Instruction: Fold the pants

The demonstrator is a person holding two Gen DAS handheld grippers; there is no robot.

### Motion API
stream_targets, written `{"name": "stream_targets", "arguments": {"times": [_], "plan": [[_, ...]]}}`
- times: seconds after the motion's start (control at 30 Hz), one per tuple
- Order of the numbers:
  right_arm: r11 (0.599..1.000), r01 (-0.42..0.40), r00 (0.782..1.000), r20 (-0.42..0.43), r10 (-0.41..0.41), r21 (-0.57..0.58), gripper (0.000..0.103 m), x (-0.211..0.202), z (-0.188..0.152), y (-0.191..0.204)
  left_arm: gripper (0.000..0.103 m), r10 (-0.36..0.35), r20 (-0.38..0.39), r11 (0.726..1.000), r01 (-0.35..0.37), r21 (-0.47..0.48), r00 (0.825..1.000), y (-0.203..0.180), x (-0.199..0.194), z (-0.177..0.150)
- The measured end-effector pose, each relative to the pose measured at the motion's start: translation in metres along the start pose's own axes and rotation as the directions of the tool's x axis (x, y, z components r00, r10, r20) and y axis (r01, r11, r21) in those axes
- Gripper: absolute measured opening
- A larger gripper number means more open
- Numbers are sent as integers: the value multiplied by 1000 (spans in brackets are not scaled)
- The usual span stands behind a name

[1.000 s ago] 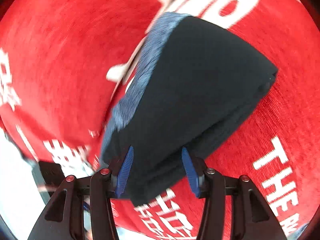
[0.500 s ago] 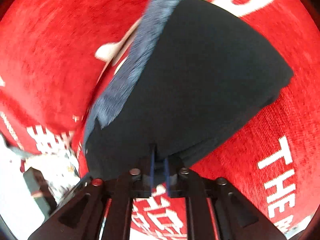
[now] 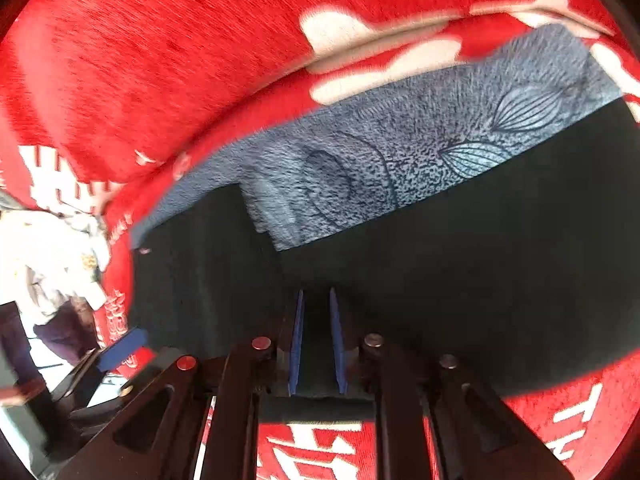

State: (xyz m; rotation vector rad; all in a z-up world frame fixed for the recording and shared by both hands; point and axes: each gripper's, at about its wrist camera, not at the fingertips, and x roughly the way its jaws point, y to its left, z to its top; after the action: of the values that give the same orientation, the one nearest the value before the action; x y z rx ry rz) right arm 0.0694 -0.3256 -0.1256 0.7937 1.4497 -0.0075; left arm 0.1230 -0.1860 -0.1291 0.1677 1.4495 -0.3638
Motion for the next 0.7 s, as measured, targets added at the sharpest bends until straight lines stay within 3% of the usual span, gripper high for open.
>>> {"name": "stream_targets", "arguments": {"times": [0.07, 0.17, 0.23, 0.37, 0.47, 0.53, 0.63, 0.7], "plan": [[995, -101, 995, 26, 101, 21, 16, -26, -1, -4, 82, -18, 15, 999, 18, 26, 1000, -10, -4, 5], [999, 3, 975, 223, 6, -41, 16, -88, 16, -18, 82, -42, 55, 996, 37, 83, 998, -36, -9, 18], [998, 66, 957, 285, -62, -4, 17, -113, 33, -40, 82, -81, 75, 992, 72, 105, 994, -58, -9, 30], [993, 91, 952, 285, -110, 80, 17, -123, 69, -87, 82, -147, 84, 980, 134, 146, 985, -106, 6, 50], [987, 123, 960, 239, -144, 101, 16, -99, 84, -107, 82, -103, 48, 984, 95, 153, 993, -127, 39, 55], [985, 114, 975, 174, -135, 127, 17, -70, 85, -118, 82, -31, -21, 990, 34, 139, 999, -125, 65, 50], [986, 135, 964, 217, -154, 100, 17, -68, 75, -104, 85, -84, -31, 993, 86, 82, 996, -103, 66, 41], [996, 75, 983, 162, -81, 47, 17, -63, 69, -87, 85, -63, -32, 992, 66, 103, 997, -97, 60, 36]]}}
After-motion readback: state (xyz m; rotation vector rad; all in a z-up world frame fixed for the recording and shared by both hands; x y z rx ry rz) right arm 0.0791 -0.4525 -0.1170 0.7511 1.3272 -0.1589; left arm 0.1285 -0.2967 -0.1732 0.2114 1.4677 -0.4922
